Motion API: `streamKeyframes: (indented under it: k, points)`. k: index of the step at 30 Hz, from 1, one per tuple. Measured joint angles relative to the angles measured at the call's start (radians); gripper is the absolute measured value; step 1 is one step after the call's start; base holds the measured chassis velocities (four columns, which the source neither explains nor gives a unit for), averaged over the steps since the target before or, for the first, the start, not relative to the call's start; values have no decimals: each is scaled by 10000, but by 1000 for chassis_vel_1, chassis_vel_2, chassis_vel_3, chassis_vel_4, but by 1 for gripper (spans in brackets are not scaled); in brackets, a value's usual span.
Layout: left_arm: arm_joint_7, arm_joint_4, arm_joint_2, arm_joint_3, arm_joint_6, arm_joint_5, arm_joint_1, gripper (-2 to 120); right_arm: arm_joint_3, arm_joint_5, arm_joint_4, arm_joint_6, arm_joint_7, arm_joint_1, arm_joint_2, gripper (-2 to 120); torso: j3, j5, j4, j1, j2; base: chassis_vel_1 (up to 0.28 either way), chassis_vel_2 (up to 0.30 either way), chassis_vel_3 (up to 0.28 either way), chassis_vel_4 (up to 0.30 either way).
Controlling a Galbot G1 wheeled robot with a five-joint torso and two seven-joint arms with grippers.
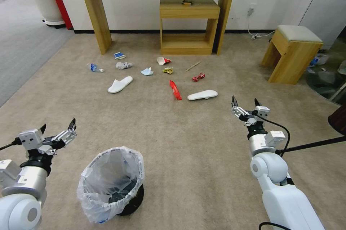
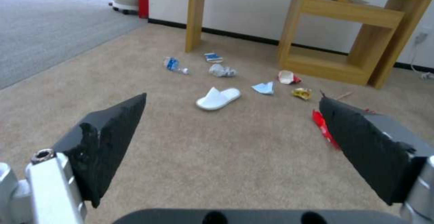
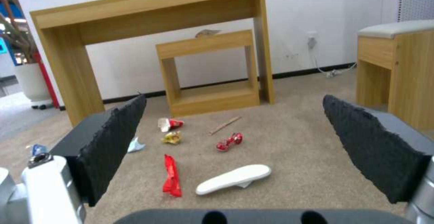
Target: Pick up the trash bin and place the garbage on the floor into it.
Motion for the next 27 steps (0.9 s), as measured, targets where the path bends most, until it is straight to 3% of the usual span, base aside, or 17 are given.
streamKeyframes:
  k: [10,11,12,13,14,15,17,18,20,27]
  points:
    - [67,32,290,-4,166,100,254,100,-22,-24,-69,93,-15,-88,-100,100,0,1,0,0,0,0,0,0,0]
    - [-166,63,448,64,580,92,466,100,-10,-18,-116,123,-18,-95,-135,100,0,0,0,0,0,0,0,0,0]
    - [-985,9,593,124,1468,-538,638,100,-2,-11,-119,129,-18,-107,-166,100,0,-1,1,0,0,0,0,0,0]
    - [-1556,-50,697,157,1915,-1091,709,100,-2,-1,-119,130,-18,-119,-188,100,0,-3,0,0,0,0,0,0,0]
    - [-1556,-50,697,157,1915,-1091,709,100,-2,-1,-119,130,-18,-119,-188,100,0,-3,0,0,0,0,0,0,0]
    - [-2685,-238,983,178,2739,-2104,988,100,-3,21,-119,132,-18,-121,-234,100,0,0,0,0,0,0,0,0,0]
    - [-3516,-425,1337,72,3294,-2867,1437,100,3,78,-119,133,-16,-95,-282,100,0,1,0,0,0,0,0,0,0]
    - [-3516,-425,1337,72,3294,-2867,1437,100,3,78,-119,133,-16,-95,-282,100,0,1,0,0,0,0,0,0,0]
    - [-4205,-651,1390,172,3415,-3520,1906,100,10,111,-94,132,-12,-95,-331,100,-1,-1,0,0,0,0,0,0,0]
    - [-4969,-1141,1201,569,3497,-3979,2609,100,-33,145,-43,95,-2,-54,-404,100,0,1,1,0,0,0,0,0,0]
